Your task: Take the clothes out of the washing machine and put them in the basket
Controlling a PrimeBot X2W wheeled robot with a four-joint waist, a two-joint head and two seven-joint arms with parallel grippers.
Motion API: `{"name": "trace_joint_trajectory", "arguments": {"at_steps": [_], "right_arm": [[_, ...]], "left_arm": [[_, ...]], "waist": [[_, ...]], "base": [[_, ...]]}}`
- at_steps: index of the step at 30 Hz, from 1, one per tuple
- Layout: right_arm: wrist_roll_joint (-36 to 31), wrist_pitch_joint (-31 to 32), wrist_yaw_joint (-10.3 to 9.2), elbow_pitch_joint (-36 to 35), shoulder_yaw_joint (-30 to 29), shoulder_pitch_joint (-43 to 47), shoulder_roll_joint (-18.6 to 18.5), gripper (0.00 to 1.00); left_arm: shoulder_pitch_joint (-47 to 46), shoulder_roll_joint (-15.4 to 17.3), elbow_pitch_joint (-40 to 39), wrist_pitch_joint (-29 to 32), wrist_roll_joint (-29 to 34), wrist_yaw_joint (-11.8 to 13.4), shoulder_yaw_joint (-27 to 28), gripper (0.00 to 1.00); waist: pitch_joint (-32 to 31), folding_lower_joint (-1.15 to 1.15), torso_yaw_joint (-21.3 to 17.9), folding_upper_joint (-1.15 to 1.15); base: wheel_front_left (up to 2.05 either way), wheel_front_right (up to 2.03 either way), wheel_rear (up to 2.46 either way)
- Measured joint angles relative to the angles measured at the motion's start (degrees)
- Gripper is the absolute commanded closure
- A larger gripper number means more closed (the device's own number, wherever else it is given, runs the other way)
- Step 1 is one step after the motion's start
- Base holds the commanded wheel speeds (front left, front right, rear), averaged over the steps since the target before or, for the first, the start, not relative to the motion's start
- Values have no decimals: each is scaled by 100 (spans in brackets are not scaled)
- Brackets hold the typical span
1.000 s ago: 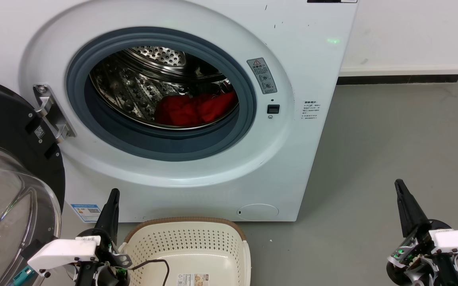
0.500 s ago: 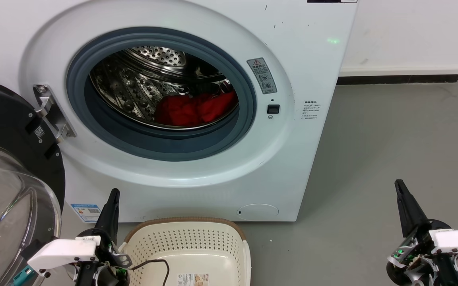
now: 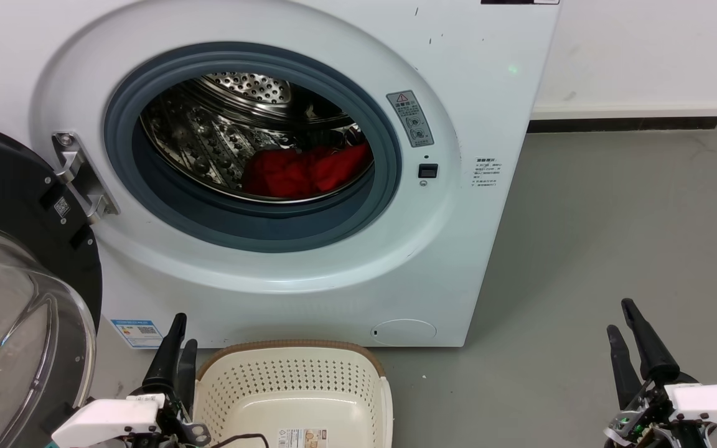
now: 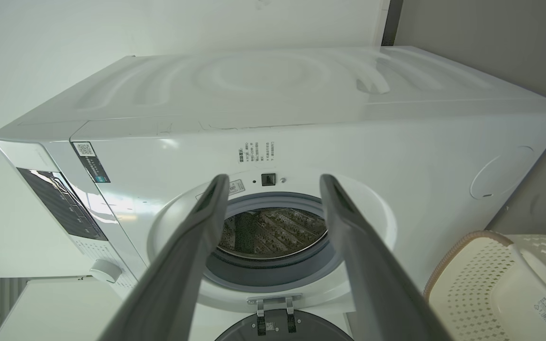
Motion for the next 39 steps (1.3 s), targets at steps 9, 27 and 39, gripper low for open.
{"name": "trace_joint_trajectory", "arguments": {"at_steps": [9,27,39], "right_arm": [[-684,-249,0,-202,-36,43,14,0],[-3084,-692,0,-903,85,272,16,0],[-4729,-940,0,-1272,277,395,15,0]], "left_arm": [[13,-2,-252,-260,604,55,37,0],[163,2,-882,-698,2736,516,-223,0],[257,7,-1135,-947,4042,772,-420,0]], "waist": [[7,0,5,0],[12,0,-11,0],[22,0,-12,0]], "base": [[0,0,0],[0,0,0],[0,0,0]]}}
